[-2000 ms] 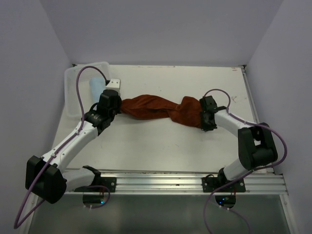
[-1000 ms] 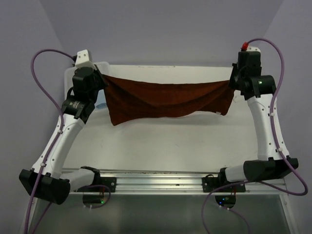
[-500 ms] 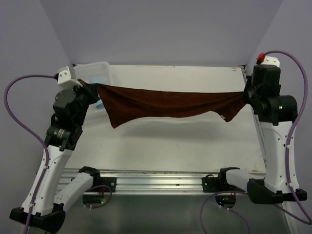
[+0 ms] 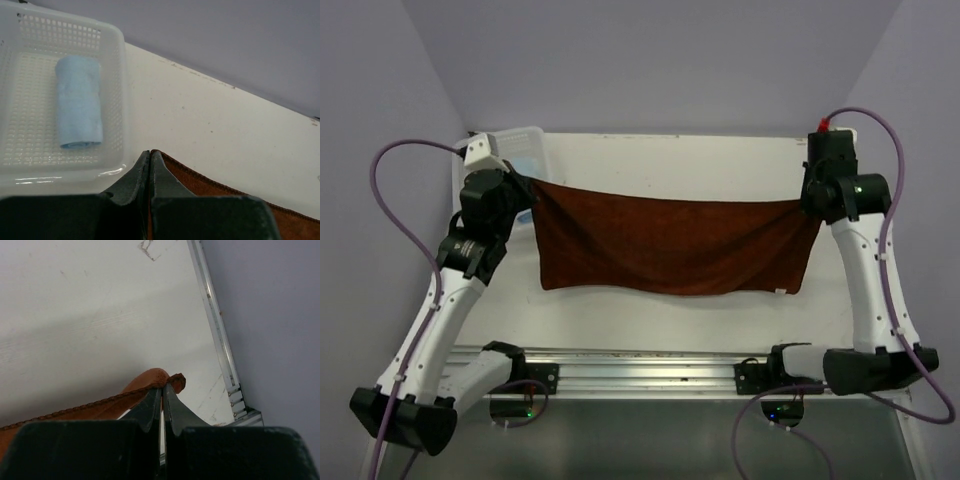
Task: Roll the towels
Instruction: Fold the towel
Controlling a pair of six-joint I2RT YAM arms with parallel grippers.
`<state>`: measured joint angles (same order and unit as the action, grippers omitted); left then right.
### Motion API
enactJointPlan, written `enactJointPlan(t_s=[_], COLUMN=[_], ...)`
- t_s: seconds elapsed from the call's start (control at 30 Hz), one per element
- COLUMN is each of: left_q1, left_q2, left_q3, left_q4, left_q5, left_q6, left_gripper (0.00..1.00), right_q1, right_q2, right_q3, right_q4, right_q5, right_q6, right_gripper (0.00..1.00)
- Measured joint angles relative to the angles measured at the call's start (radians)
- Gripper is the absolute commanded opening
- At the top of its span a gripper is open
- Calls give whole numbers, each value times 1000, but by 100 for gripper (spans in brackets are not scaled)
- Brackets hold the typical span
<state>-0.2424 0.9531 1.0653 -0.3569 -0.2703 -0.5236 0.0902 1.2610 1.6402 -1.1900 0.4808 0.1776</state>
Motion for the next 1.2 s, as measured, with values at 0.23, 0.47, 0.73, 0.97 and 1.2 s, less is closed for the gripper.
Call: enactJointPlan(t_s=[0.23,0.47,0.73,0.97,1.2], left_q1=[5,55,84,85,85], left_q2=[270,505,652,659,621], left_q3=[-10,3,18,13,-63], left_q4=[108,219,354,426,454], left_q5=[-9,29,111,162,192], left_q6=[1,3,19,45,56], left_gripper=[0,0,0,0,0], right_q1=[-42,-75,-79,-79,-82], right_q2=[242,566,658,666,634], right_q3=[-63,33,47,45,-34], right_q4=[171,282,365,388,390], right_q5=[-31,-54,-54,-52,-52], right_q6=[-22,-24,-46,-59,-59], right_gripper=[0,0,0,0,0])
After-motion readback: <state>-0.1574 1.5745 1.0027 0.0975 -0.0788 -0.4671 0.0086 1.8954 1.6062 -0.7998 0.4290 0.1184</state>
